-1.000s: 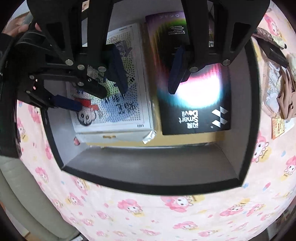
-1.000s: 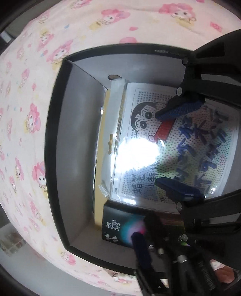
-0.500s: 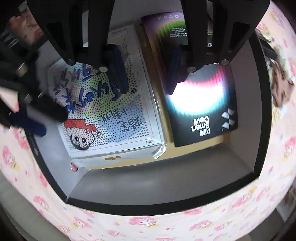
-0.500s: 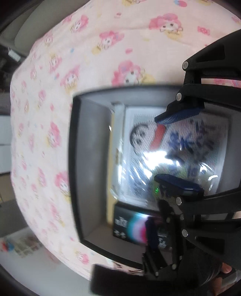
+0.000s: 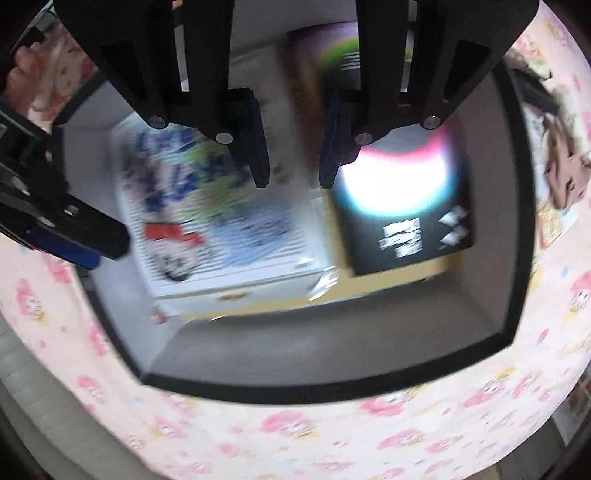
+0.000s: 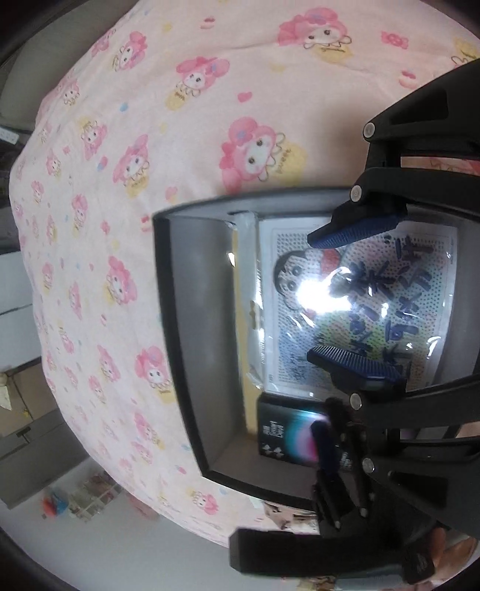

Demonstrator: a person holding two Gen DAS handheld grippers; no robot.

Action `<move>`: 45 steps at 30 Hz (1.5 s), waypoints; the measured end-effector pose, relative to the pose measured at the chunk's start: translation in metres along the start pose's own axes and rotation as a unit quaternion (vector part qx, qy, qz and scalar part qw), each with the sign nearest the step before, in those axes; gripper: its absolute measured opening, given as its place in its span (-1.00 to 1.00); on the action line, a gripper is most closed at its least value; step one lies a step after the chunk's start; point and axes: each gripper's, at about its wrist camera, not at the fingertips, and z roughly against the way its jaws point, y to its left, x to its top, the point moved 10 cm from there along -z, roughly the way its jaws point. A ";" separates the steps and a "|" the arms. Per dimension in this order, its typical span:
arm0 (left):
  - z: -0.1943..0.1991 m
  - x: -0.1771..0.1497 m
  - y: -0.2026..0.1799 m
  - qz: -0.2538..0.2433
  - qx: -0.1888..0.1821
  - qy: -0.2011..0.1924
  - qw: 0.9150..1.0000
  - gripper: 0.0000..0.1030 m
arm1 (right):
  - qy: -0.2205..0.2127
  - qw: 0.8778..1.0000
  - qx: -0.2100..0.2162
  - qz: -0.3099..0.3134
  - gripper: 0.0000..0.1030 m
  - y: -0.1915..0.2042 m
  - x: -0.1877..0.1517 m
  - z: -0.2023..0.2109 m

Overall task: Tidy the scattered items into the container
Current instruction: 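Press the Shin-chan bag down into the box with both grippers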

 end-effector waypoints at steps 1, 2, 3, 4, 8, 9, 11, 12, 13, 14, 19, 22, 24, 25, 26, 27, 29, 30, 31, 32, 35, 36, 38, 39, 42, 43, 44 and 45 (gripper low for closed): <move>0.000 0.001 -0.011 -0.010 -0.011 -0.003 1.000 -0.46 | -0.004 1.000 -0.004 -0.002 0.00 -0.001 0.001 0.001; -0.002 0.001 -0.025 -0.021 -0.027 -0.002 0.999 -0.46 | -0.011 1.000 -0.010 -0.003 0.00 -0.004 0.003 0.004; -0.003 0.000 -0.036 -0.029 -0.041 0.000 0.999 -0.46 | -0.015 1.000 -0.014 -0.004 0.00 -0.005 0.005 0.005; -0.005 0.000 -0.048 -0.043 -0.056 0.001 0.998 -0.46 | -0.019 1.000 -0.016 -0.004 0.00 -0.007 0.005 0.007; -0.022 -0.007 -0.070 -0.064 -0.059 0.019 0.996 -0.45 | -0.015 1.000 -0.014 -0.005 -0.05 -0.008 0.003 0.009; -0.031 -0.010 -0.067 -0.054 -0.050 0.041 0.996 -0.49 | -0.009 1.000 -0.026 -0.002 -0.06 -0.010 -0.001 0.006; -0.035 -0.012 -0.062 -0.044 -0.051 0.049 0.997 -0.53 | -0.009 0.999 -0.034 0.008 -0.07 -0.007 -0.004 0.003; -0.035 -0.013 -0.059 -0.043 -0.043 0.051 0.997 -0.60 | -0.007 0.999 -0.033 0.015 -0.07 -0.003 -0.005 0.001; -0.035 -0.016 -0.054 -0.043 -0.024 0.054 0.997 -0.62 | -0.006 0.999 -0.029 0.019 -0.07 0.000 -0.005 0.001; -0.035 -0.018 -0.048 -0.042 -0.012 0.055 0.998 -0.64 | -0.006 0.999 -0.026 0.024 -0.07 0.005 -0.006 0.000; -0.036 -0.030 -0.024 -0.029 0.003 0.062 0.998 -0.68 | 0.010 0.997 -0.012 0.078 -0.07 0.035 -0.018 -0.009; -0.034 -0.036 -0.021 -0.017 -0.024 0.055 0.998 -0.72 | 0.025 0.995 0.000 0.094 -0.05 0.046 -0.025 -0.017; -0.033 -0.038 -0.020 -0.006 -0.036 0.050 0.998 -0.62 | 0.043 0.995 -0.011 0.085 -0.05 0.039 -0.028 -0.025; -0.033 -0.037 -0.017 0.003 -0.034 0.043 0.998 -0.60 | 0.052 0.995 -0.023 0.079 -0.05 0.033 -0.030 -0.030; -0.033 -0.036 -0.014 0.009 -0.033 0.036 0.999 -0.57 | 0.060 0.995 -0.038 0.074 -0.05 0.026 -0.032 -0.035; -0.034 -0.035 -0.012 0.013 -0.034 0.032 0.999 -0.55 | 0.058 0.994 -0.052 0.080 -0.05 0.022 -0.032 -0.037; -0.035 -0.034 -0.010 0.023 -0.043 0.027 0.998 -0.51 | 0.061 0.992 -0.063 0.094 -0.02 0.022 -0.034 -0.038; -0.035 -0.033 -0.008 0.027 -0.046 0.024 0.998 -0.50 | 0.066 0.990 -0.068 0.103 0.03 0.024 -0.036 -0.040; -0.035 -0.030 -0.006 0.030 -0.044 0.018 0.998 -0.50 | 0.071 0.989 -0.073 0.111 0.06 0.025 -0.037 -0.043; -0.035 -0.027 -0.004 0.032 -0.044 0.012 0.998 -0.49 | 0.074 0.987 -0.082 0.120 0.07 0.026 -0.038 -0.045; -0.036 -0.014 -0.002 0.044 -0.053 0.001 0.998 -0.41 | 0.083 0.983 -0.089 0.134 0.15 0.028 -0.034 -0.050; -0.037 -0.011 -0.002 0.046 -0.056 -0.001 0.997 -0.38 | 0.086 0.983 -0.088 0.133 0.15 0.028 -0.033 -0.051; -0.041 0.001 0.001 0.049 -0.054 -0.004 0.997 -0.34 | 0.087 0.985 -0.076 0.125 0.15 0.028 -0.028 -0.051; -0.043 0.012 0.007 0.050 -0.050 -0.003 0.998 -0.34 | 0.085 0.987 -0.061 0.121 0.15 0.031 -0.026 -0.049; -0.049 0.026 0.013 0.054 -0.050 -0.005 0.997 -0.34 | 0.063 0.991 -0.010 0.115 0.15 0.043 -0.020 -0.036; -0.052 0.027 0.014 0.056 -0.052 -0.005 0.997 -0.34 | 0.057 0.991 -0.005 0.121 0.15 0.046 -0.019 -0.033; -0.053 0.027 0.015 0.058 -0.052 -0.004 0.997 -0.34 | 0.058 0.991 0.001 0.123 0.15 0.047 -0.020 -0.034; -0.050 0.027 0.017 0.059 -0.052 -0.003 0.997 -0.34 | 0.071 0.991 0.011 0.117 0.15 0.049 -0.023 -0.038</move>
